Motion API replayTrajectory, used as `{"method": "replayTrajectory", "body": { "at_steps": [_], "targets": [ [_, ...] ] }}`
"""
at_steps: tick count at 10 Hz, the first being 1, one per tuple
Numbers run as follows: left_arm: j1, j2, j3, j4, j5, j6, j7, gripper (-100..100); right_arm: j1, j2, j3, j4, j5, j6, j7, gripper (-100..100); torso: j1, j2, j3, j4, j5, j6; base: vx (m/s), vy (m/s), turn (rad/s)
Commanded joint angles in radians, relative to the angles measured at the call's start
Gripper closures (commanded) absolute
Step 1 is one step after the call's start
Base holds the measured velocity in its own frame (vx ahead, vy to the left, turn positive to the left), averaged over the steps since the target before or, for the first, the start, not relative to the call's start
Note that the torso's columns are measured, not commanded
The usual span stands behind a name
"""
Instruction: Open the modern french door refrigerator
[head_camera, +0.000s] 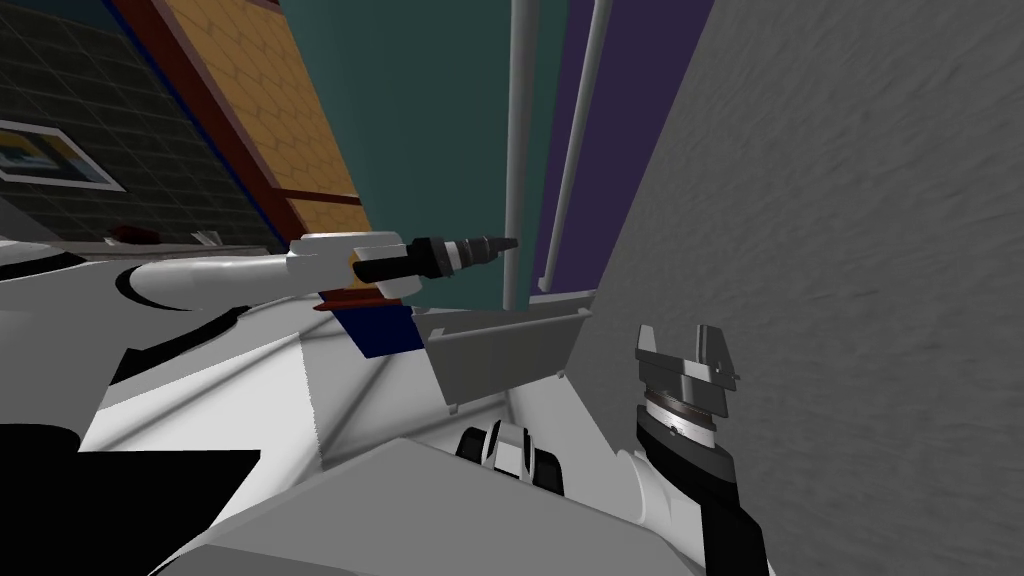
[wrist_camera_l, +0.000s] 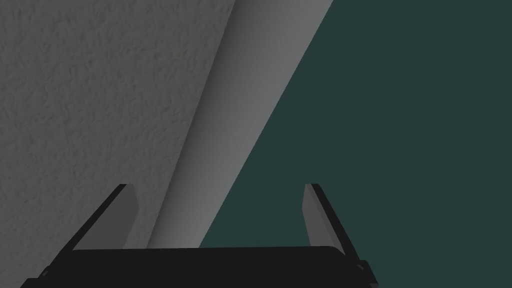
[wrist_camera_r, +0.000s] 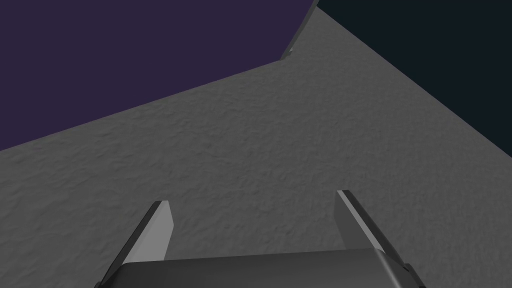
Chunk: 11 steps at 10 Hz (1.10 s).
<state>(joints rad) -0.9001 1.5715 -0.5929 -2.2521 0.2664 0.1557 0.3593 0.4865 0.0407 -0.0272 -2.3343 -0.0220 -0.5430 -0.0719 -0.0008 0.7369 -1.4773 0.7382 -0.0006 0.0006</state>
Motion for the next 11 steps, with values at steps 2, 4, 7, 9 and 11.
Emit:
{"method": "replayTrajectory", "body": {
  "at_steps": [2,4,7,9,11],
  "targets": [
    [-0.068,0.08,-0.005,-0.045,0.05,0.024,0.045,-100,0.0,0.0,0.0,0.0,0.0,0.0,0.0,0,0.0,-0.003,-0.001,-0.001,0.0,0.0,0.11,0.001,-0.03],
    [-0.09,0.109,-0.005,-0.061,0.068,0.033,0.063,-100,0.0,0.0,0.0,0.0,0.0,0.0,0.0,0,0.001,-0.002,-0.001,-0.001,0.001,0.0,0.1,0.017,-0.021],
    [-0.142,0.176,-0.006,-0.099,0.109,0.052,0.103,-100,0.0,0.0,0.0,0.0,0.0,0.0,0.0,0,0.001,0.001,0.001,0.0,0.001,-0.001,0.083,0.01,-0.03],
    [-0.159,0.196,-0.009,-0.105,0.123,0.052,0.11,-100,0.0,0.0,0.0,0.0,0.0,0.0,0.0,0,0.001,0.003,0.002,0.0,0.001,-0.001,0.056,-0.014,-0.025],
    [-0.156,0.183,-0.013,-0.1,0.119,0.053,0.101,100,0.0,0.0,0.0,0.0,0.0,0.0,0.0,0,0.0,0.002,0.002,0.0,0.0,-0.001,0.028,-0.013,-0.002]
  ]
}}
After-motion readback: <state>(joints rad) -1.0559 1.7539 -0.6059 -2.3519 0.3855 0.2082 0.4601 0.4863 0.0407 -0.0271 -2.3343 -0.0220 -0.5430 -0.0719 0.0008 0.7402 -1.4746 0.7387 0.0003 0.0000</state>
